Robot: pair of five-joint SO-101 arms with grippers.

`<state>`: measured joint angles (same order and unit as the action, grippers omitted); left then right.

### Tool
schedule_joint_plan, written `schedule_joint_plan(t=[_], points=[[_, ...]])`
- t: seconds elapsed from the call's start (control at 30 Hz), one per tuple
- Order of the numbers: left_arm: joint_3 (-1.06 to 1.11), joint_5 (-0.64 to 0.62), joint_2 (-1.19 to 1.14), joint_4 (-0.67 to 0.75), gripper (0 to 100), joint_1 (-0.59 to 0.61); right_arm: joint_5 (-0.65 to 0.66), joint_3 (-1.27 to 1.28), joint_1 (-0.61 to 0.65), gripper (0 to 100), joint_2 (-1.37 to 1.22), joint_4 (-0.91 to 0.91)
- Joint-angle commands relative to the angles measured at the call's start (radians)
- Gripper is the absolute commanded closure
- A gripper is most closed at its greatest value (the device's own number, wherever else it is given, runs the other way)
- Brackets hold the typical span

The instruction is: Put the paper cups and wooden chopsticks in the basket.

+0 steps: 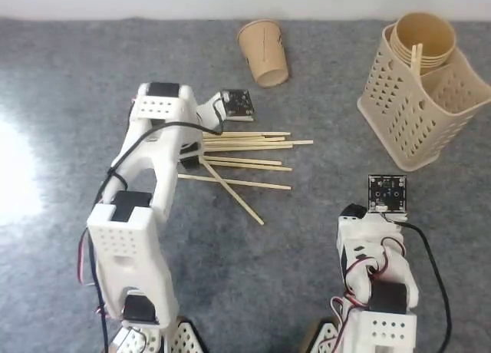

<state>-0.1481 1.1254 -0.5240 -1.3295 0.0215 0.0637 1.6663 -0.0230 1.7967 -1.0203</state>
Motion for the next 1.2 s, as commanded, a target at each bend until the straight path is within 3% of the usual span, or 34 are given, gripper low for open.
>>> schedule_joint_plan(t=[0.0,0.17,0.5,0.77,1.17], points=[[0.068,-0.012,0.068,0.135,78,-0.02,0.015,0.017,0.007,99.0,0.016,-0.004],[0.091,-0.012,0.069,0.207,77,-0.017,0.015,0.017,0.008,99.0,0.016,-0.002],[0.119,0.02,0.068,0.112,78,-0.043,0.015,0.017,0.008,99.0,0.016,-0.002],[0.162,0.129,0.06,0.089,99,-0.048,0.015,0.017,0.008,99.0,0.016,-0.004],[0.202,0.192,0.124,0.035,99,-0.043,0.015,0.017,0.008,99.0,0.016,-0.005]])
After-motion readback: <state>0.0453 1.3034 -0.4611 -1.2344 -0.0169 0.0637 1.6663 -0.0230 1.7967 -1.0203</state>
